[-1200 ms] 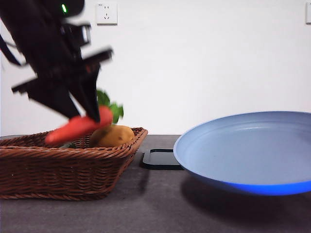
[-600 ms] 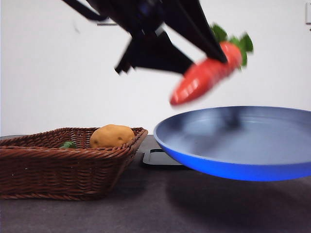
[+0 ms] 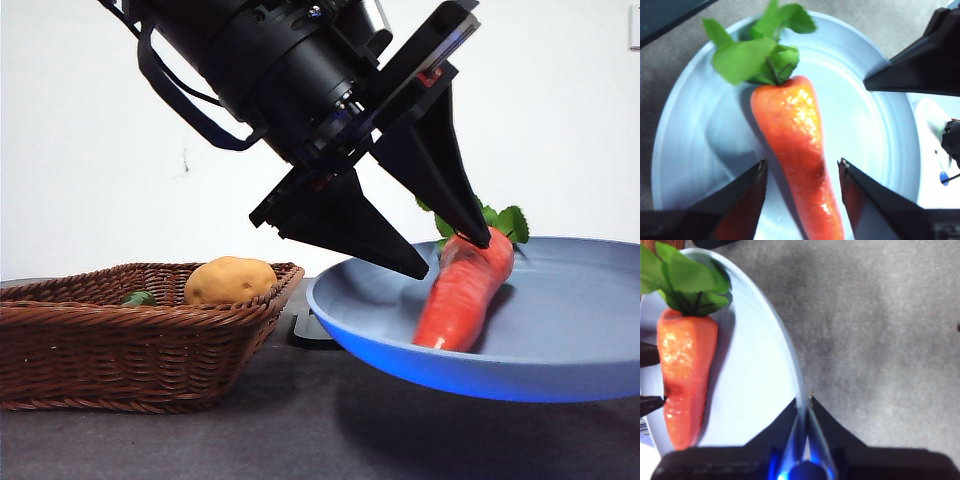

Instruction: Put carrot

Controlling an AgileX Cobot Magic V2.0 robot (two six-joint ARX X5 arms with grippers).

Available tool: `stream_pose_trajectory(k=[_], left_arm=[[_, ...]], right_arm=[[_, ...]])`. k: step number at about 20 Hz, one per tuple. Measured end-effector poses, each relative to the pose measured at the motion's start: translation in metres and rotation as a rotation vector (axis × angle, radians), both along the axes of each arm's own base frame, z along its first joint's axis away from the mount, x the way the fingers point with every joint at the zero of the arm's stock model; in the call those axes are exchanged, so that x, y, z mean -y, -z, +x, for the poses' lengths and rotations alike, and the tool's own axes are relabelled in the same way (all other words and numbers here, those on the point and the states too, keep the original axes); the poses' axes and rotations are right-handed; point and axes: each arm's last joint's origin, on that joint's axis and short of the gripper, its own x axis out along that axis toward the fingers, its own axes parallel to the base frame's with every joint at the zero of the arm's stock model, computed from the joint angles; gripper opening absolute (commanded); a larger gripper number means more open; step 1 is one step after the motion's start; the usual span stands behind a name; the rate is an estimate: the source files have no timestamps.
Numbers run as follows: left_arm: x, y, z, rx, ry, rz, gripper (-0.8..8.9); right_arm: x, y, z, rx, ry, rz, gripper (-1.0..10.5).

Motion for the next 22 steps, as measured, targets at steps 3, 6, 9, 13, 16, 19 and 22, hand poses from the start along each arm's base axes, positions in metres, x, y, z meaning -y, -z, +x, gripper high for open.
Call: stream_pose_trajectory(k=[3,6,9,13,16,19,22], left_arm=[[-0.006,-0.008,-0.002,0.0,-0.007,0.002,2.57],[-0.03,-0.047,-0.011,0.05,-0.034,-0.058,2.57],[-0.062,-0.084,-0.029,0.107,-0.065,-0.101,2.57],[-0.109,-0.116,-0.061,0.218,-0.173,-0.05,2.57],[-0.139,-0.128,-0.083,0.277,-0.251,-0.002,2.57],[-0.156,-0.135,-0.097,0.314,-0.282,-0.009,2.57],[-0.16,-0.137,-0.1,0.32,-0.285,-0.016,2.57]], right_arm=[[0.0,0.0,0.0,-0.004,0.004,0.001,0.0],[0.0,0.004,0.002,-0.034,0.007,-0.005,0.0],[-0.001,0.009,0.015,-0.106,0.014,-0.024,0.0],[0.0,0.002,0.052,-0.097,0.032,-0.039,0.0],[0.005,-0.01,0.093,-0.047,0.062,-0.041,0.0],[0.007,-0.013,0.139,-0.027,0.083,-0.041,0.0],[0.004,-0.004,0.181,-0.056,0.086,-0.045,0.0]])
